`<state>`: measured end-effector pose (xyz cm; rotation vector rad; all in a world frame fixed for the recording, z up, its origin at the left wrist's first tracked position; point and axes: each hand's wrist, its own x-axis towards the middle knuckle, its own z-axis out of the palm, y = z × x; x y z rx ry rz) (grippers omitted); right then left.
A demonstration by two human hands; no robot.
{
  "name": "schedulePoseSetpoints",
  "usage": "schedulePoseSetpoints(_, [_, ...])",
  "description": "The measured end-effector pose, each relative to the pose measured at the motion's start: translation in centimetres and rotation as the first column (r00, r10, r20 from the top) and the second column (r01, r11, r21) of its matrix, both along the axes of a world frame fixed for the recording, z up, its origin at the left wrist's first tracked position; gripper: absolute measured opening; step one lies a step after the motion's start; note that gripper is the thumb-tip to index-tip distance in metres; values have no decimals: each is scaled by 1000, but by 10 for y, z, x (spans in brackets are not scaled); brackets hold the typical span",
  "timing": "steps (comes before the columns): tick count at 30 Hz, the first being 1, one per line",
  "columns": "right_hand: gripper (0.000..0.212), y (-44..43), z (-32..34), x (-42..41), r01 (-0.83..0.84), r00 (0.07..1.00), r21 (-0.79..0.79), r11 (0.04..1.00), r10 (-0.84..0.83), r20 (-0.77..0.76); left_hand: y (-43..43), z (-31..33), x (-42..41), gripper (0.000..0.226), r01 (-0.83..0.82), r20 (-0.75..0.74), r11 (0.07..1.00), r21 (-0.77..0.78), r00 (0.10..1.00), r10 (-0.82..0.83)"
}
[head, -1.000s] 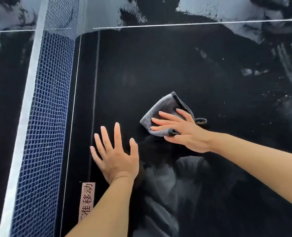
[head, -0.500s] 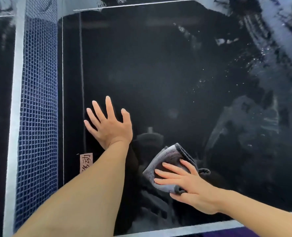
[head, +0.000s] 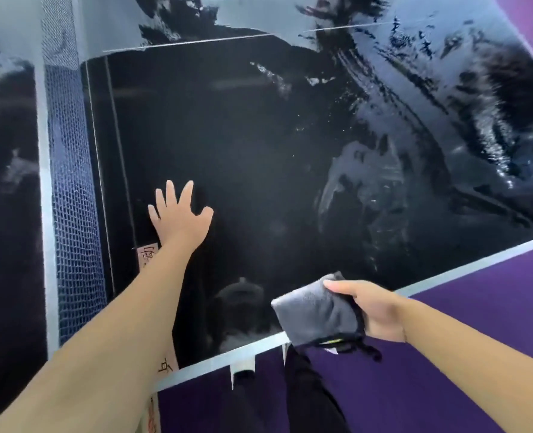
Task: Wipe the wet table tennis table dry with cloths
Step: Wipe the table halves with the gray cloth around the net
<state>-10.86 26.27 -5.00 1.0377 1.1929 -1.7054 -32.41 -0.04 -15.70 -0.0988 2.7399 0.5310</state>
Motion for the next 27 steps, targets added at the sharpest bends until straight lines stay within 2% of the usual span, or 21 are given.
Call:
schedulePoseSetpoints(2, [44, 8, 19, 4, 197, 979, -47, 979, -199, -41, -5, 6, 24, 66, 43, -5, 999, -30, 999, -43])
schedulePoseSetpoints(4, [50, 12, 33, 10, 361, 925, -84, 929, -368, -95, -2, 9, 45, 65, 164, -53, 981, -105, 984, -170])
schedulePoseSetpoints(7, [44, 18, 49, 22, 491, 847, -131, 861, -507, -157, 13, 12, 62, 65, 320, -117, 938, -131, 935, -335])
schedulePoseSetpoints(10, [32, 22, 62, 23, 431, 876, -66, 900, -435, -208, 35, 17, 59, 65, 311, -137, 949, -54, 939, -316])
schedulePoseSetpoints(13, [38, 31, 66, 20, 382, 898, 49, 923, -358, -257, 58, 21, 41, 67, 183, -95, 983, 26, 979, -179])
schedulePoseSetpoints(18, [30, 68, 64, -16, 342, 888, 43, 939, -308, -340, 88, 17, -4, 71, -31, -44, 1000, -4, 999, 31])
schedulePoseSetpoints(23, [38, 126, 48, -115, 330, 884, 101, 938, -270, -382, 123, 8, -37, 69, -265, -7, 964, -20, 964, 265])
schedulePoseSetpoints(26, [48, 172, 38, -201, 319, 864, 265, 910, -164, -476, 143, -5, -39, 69, -347, -91, 926, -151, 937, 336])
schedulePoseSetpoints(27, [49, 185, 36, -232, 310, 852, 377, 873, -79, -518, 145, -10, -40, 69, -349, -112, 918, -187, 936, 333])
